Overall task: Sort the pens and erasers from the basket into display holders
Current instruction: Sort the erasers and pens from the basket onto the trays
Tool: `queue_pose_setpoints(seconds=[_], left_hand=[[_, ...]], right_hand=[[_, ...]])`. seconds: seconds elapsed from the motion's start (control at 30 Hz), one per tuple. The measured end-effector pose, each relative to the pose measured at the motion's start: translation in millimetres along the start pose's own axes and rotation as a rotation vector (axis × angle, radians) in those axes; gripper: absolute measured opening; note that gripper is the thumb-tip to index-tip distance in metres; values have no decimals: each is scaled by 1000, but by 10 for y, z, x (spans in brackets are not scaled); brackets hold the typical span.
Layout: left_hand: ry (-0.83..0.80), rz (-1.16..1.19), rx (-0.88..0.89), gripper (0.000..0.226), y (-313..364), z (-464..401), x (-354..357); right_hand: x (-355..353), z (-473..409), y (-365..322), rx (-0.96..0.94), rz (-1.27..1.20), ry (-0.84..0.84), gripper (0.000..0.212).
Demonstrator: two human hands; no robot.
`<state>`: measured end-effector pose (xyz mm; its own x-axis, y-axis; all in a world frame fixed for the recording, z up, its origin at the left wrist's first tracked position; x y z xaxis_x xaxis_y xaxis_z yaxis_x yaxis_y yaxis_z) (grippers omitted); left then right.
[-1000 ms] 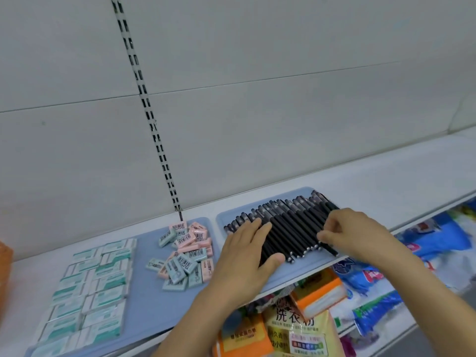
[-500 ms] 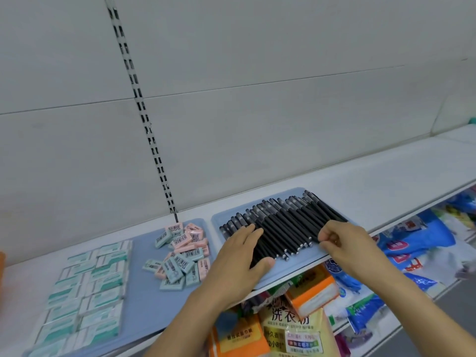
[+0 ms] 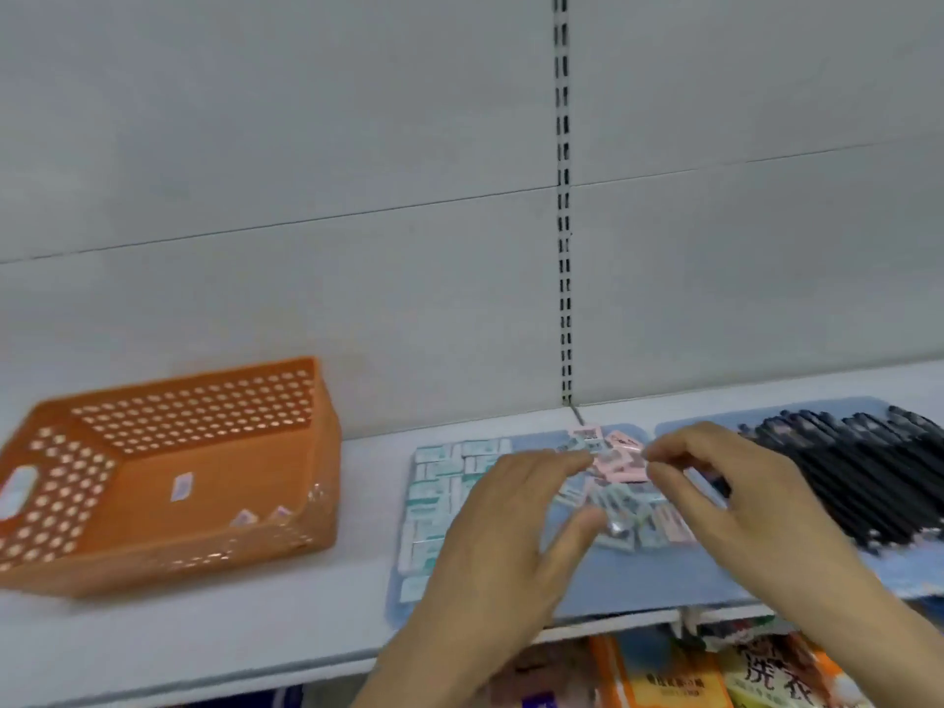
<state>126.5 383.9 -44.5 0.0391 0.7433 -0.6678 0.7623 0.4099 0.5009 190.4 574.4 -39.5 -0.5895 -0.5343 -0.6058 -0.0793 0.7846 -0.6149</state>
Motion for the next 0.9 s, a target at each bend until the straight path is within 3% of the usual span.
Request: queue_pose_setpoints(seconds=[0.13, 0.23, 0.33, 0.47, 0.57, 0.67, 0.8, 0.9], left_hand=[[161, -69, -68, 37, -504, 288, -935], [328, -188, -94, 33, -945, 461, -1626], [484, -324, -232, 36, -1491, 611, -2343], [428, -519, -540, 51, -2225, 753, -3042], [262, -498, -774, 70, -2574, 798, -3199], [184, -259, -798, 55, -2699, 852, -3159], [292, -85, -777, 45, -2711, 900, -3071], [381, -50, -809, 42, -2694, 887, -3034]], right_hand=[[690, -181, -689, -139, -145, -138, 14], [1079, -308, -1138, -262, -185, -156, 14], [1410, -447, -1621, -366, -203, -164, 8], [1896, -635, -2210, -450, -162, -292, 13], [2318, -810, -2416, -461, 169, -541, 18], [2650, -950, -2389, -431, 571, -762, 34], [2777, -989, -2428, -265, 882, -1066, 36], [2808, -1061, -2482, -217, 969, -1136, 54]])
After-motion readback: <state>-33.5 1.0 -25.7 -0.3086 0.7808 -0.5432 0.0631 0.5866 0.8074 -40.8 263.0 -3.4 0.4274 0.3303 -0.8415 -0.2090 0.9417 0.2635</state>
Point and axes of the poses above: each hand's wrist, its own z-axis away from the middle knuckle, its own x-axis out of the palm, y = z × x, the point moved 2 cm from there along -z, towards the middle knuckle, and after that the axes turned 6 degrees about y, right-handed, at the moved point
